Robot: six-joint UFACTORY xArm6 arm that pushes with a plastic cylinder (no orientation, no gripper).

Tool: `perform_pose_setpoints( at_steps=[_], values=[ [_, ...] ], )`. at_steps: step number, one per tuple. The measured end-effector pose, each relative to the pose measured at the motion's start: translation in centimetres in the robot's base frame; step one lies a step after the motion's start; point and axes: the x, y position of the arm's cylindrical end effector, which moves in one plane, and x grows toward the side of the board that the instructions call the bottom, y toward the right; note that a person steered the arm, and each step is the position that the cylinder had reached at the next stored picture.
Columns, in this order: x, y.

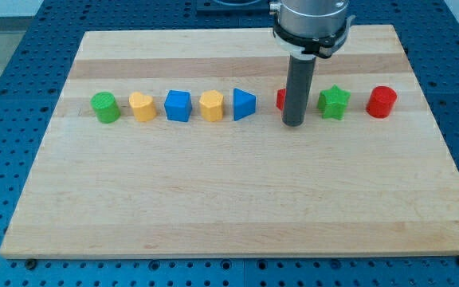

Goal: Push blue triangle above red star

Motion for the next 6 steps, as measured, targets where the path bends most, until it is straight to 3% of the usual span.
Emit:
perform_pose_setpoints(
  at_steps=[1, 3, 4, 6],
  values=[
    [0.8, -0.1],
    [2.8, -7.2],
    [2.1, -10.1],
    [-3.5, -10.4]
  ],
)
